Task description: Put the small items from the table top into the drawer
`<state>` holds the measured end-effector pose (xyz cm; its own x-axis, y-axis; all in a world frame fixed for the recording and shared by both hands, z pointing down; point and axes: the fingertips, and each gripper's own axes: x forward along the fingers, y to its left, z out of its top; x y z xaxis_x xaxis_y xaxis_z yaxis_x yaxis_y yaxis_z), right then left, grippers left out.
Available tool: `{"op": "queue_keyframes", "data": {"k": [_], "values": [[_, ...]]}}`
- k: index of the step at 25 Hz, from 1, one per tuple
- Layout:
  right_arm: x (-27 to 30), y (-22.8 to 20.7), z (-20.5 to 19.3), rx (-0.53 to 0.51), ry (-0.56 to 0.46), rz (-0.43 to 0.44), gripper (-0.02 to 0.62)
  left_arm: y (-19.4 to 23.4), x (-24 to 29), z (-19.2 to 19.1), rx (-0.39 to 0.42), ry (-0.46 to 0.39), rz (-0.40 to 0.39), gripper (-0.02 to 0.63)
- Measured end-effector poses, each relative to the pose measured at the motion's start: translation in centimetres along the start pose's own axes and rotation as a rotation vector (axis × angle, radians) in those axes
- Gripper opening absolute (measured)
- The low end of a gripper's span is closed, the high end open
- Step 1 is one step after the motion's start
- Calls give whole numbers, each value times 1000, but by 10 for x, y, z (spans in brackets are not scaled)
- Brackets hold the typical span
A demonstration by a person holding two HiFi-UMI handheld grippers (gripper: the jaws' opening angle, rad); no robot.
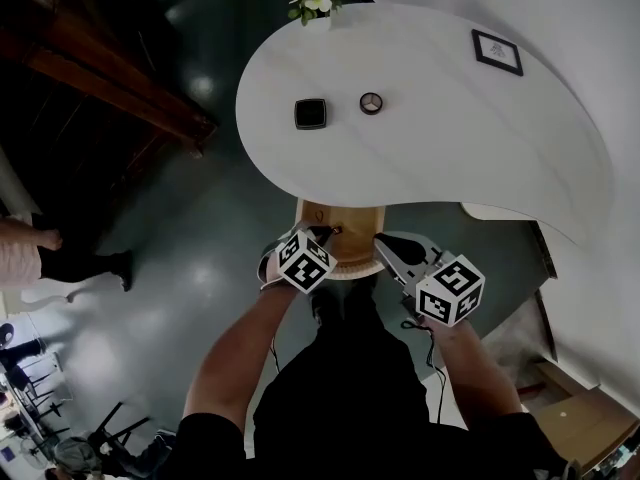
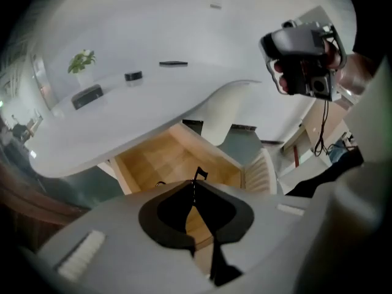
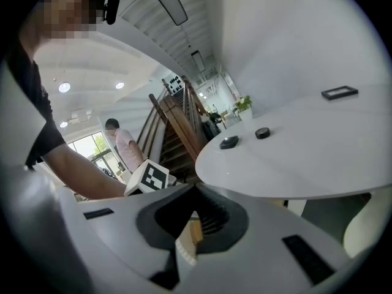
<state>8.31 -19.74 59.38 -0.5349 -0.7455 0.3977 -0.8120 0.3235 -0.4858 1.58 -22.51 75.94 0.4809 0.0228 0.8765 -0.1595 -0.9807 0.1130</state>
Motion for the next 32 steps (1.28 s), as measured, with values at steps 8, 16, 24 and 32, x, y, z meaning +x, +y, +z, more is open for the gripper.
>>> {"op": "queue_keyframes", "data": {"k": [8, 16, 24, 32], "values": [[0, -16, -12, 25, 4, -11, 12, -1, 42, -17, 191, 161, -46, 26], [-3, -25, -23, 45, 6, -24, 12, -14, 70, -39, 288, 270, -114, 26], [-3, -30, -31, 59, 5, -25, 12, -15, 76, -47, 227, 339, -170, 26], [-8, -33, -31, 61, 3, -24, 12, -15, 77, -47, 286, 347, -154, 26]]}}
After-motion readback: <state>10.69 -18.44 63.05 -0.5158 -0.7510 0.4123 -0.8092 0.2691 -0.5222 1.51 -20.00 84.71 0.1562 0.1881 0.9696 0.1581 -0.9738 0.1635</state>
